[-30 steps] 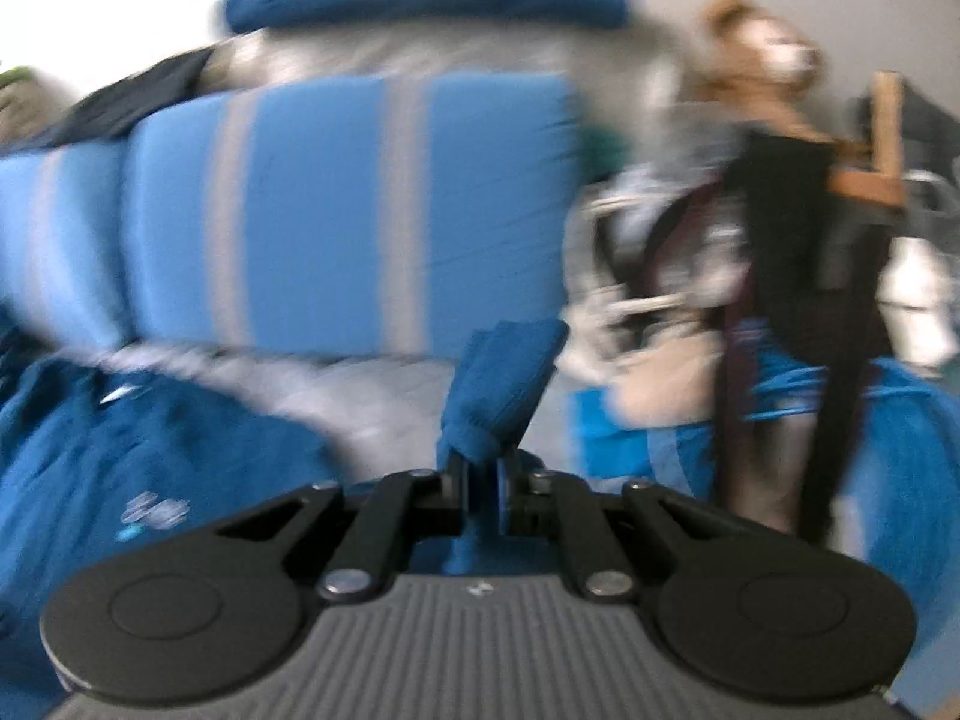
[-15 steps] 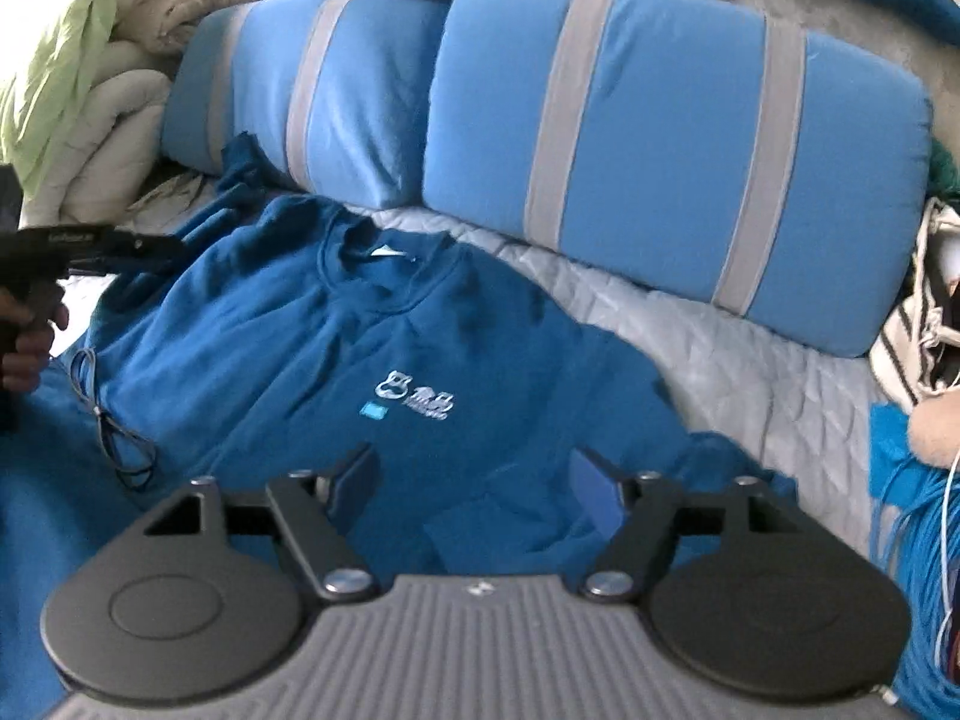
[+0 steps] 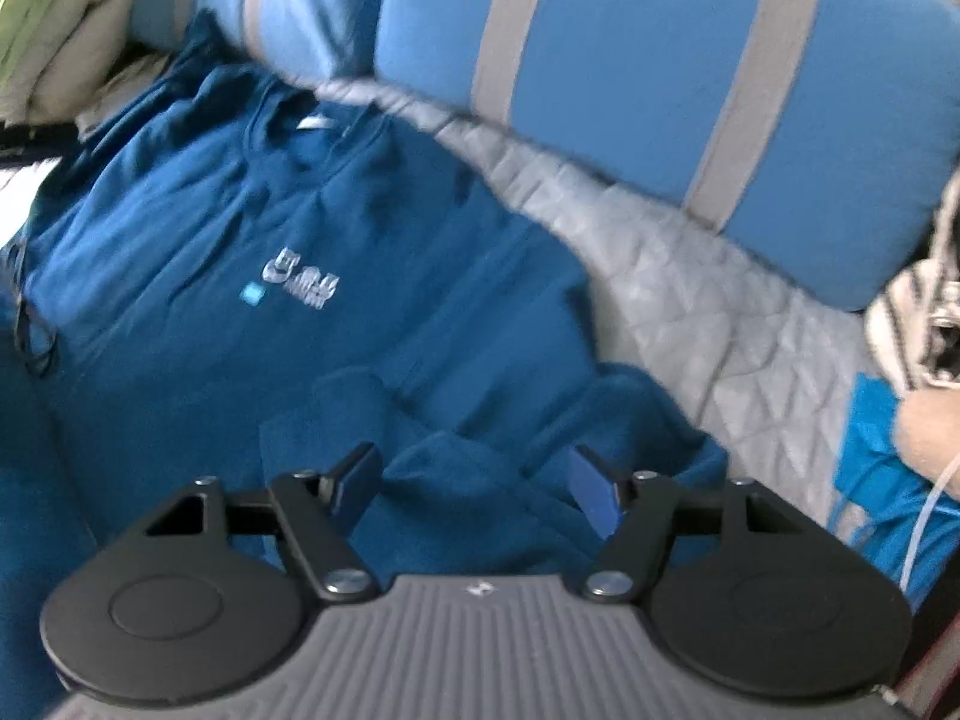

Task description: Fold clothes

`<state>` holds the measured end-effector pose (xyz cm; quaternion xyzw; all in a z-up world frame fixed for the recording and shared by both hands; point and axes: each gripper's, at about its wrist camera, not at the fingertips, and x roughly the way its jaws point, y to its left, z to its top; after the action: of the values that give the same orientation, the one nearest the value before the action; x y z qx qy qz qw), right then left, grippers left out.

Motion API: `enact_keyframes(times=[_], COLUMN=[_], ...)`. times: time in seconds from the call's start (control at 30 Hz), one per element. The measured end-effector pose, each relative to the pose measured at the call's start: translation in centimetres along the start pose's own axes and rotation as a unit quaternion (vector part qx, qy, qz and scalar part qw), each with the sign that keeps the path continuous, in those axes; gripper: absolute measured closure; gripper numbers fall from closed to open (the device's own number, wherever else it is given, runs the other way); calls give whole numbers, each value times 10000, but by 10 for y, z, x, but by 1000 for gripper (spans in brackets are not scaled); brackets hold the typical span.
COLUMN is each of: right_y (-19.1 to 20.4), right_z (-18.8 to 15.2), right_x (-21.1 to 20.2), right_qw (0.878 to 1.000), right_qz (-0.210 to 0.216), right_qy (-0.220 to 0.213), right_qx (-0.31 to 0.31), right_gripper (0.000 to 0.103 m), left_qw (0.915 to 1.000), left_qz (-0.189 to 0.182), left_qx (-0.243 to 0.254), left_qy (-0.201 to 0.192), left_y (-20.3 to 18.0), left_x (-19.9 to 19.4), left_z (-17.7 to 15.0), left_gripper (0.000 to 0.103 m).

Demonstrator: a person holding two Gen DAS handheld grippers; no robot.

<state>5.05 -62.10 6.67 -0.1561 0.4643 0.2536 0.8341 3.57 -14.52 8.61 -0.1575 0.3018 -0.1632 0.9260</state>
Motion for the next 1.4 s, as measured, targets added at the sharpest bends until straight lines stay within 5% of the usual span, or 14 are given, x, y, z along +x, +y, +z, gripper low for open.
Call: enact_keyframes(times=[0.23,0.27,0.33,0.4,0.6,0.8,0.97,1.0,1.1,1.27,1.4], right_y=[-7,-6,-6,-6,-17,-57,-64,-64,-60,-58,-62], right_z=[9,10,11,12,14,9,0,-1,-4,-4,1], right_x=[19,21,23,19,-15,-74,-57,-50,-33,-2,18], right_qw=[9985,9982,9975,9981,9981,9730,9873,9892,9911,9883,9832], right_qz=[324,373,470,440,-77,-907,-320,-143,282,937,1345], right_qy=[295,310,339,221,-605,-1700,-1050,-932,-703,-305,0], right_qx=[-331,-352,-395,-378,18,1273,1151,1124,1099,1161,1235], right_gripper=[31,37,67,85,102,103,90,70,56,41,40], left_qw=[10000,10000,10000,10000,10000,10000,10000,10000,9999,9998,9998], left_qz=[24,28,31,33,38,41,69,79,114,158,191], left_qx=[-9,-5,1,-2,4,0,22,27,45,55,47], left_qy=[48,56,62,69,46,20,7,7,13,47,76], left_y=[0,0,1,1,1,1,0,0,-1,0,0], left_x=[2,2,3,3,2,2,1,1,1,3,5], left_z=[1,0,0,0,0,-1,-1,-2,-1,-1,-1], left_gripper=[23,23,23,23,23,23,23,23,23,23,23])
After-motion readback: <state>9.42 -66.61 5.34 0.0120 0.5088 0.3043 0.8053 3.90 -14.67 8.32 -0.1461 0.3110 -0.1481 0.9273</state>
